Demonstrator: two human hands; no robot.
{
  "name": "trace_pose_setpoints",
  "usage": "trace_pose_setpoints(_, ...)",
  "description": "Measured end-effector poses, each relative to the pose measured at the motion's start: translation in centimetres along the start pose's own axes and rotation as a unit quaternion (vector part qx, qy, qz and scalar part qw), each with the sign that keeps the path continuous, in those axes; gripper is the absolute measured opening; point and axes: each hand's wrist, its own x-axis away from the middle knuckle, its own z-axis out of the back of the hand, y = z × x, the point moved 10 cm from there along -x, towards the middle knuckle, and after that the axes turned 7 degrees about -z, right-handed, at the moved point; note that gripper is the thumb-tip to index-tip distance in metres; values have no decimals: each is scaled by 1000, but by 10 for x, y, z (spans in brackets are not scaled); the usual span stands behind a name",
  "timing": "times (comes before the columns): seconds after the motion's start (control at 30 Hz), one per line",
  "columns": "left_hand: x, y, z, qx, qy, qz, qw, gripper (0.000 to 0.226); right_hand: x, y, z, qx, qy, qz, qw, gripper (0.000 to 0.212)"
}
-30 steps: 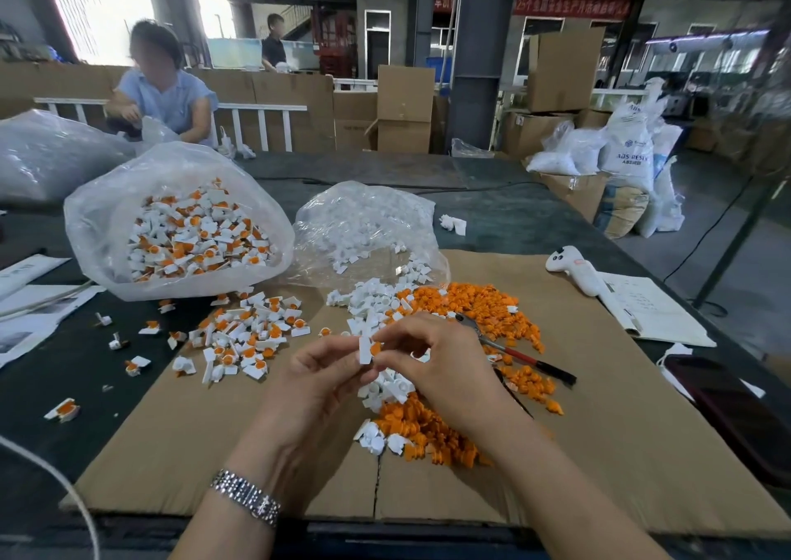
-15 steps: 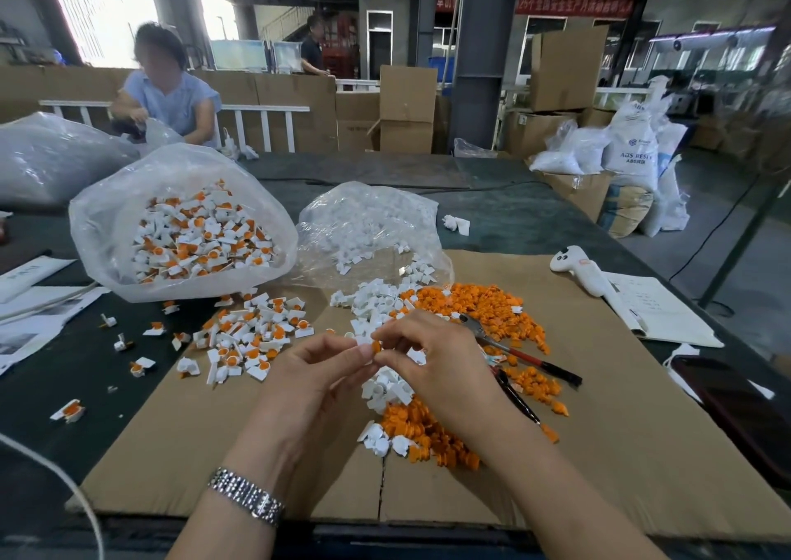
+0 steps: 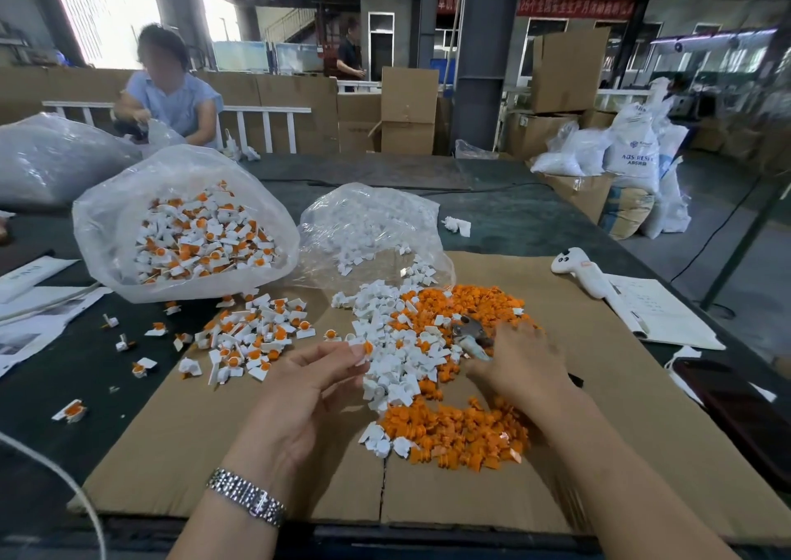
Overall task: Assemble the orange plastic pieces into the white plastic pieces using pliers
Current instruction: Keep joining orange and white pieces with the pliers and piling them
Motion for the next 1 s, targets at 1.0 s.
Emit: trace_pose_setpoints(1.0,-4,25,-15,10,-1,-79,997,36,87,-103,39,-224,-264,191,919,33)
